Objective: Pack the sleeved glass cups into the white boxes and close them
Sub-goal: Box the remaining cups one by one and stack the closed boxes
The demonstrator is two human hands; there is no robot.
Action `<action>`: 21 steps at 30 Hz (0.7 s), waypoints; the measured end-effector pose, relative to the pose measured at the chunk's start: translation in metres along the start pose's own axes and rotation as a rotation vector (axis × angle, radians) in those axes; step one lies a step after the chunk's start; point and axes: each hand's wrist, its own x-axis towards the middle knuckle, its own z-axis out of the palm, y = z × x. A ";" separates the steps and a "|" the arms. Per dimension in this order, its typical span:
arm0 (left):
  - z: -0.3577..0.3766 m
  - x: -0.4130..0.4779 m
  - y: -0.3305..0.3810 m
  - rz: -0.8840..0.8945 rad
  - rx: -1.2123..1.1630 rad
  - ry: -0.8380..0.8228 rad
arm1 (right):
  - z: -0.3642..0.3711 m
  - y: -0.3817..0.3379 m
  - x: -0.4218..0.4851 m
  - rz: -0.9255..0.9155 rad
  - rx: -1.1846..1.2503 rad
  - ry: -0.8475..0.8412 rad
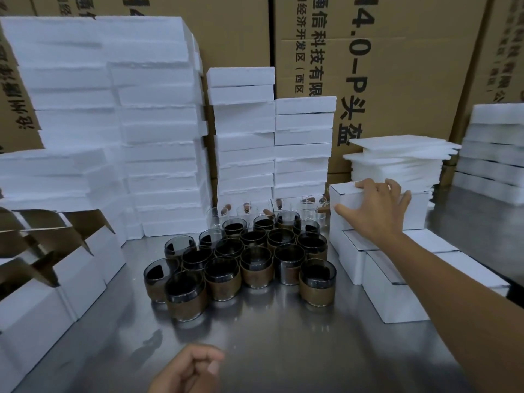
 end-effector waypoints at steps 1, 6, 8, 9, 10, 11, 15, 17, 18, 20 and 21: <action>-0.001 0.001 -0.002 0.011 0.012 0.017 | 0.000 0.001 -0.001 -0.005 -0.011 -0.002; -0.002 0.003 -0.009 0.061 0.018 0.009 | -0.007 -0.006 -0.005 -0.045 -0.086 -0.066; -0.005 0.004 -0.012 0.042 -0.013 -0.009 | -0.016 -0.019 -0.010 -0.121 -0.055 -0.074; -0.007 0.004 -0.012 0.027 -0.026 -0.026 | -0.021 -0.027 -0.014 -0.172 -0.007 -0.074; -0.010 0.004 -0.011 0.019 -0.020 -0.056 | -0.027 -0.037 -0.022 -0.218 0.065 -0.079; -0.011 0.003 -0.009 0.019 -0.006 -0.090 | -0.034 -0.046 -0.032 -0.254 0.156 -0.090; -0.013 -0.003 0.004 0.060 0.070 -0.179 | -0.059 -0.071 -0.100 -0.327 0.510 -0.189; -0.012 -0.007 0.009 0.081 0.099 -0.177 | -0.069 -0.074 -0.142 -0.330 0.624 -0.256; -0.011 -0.008 0.010 0.088 0.113 -0.173 | -0.072 -0.075 -0.161 -0.313 0.676 -0.288; -0.011 -0.011 0.012 0.106 0.136 -0.162 | -0.074 -0.075 -0.198 -0.254 0.770 -0.337; -0.011 -0.012 0.013 0.116 0.149 -0.156 | -0.073 -0.075 -0.214 -0.220 0.812 -0.345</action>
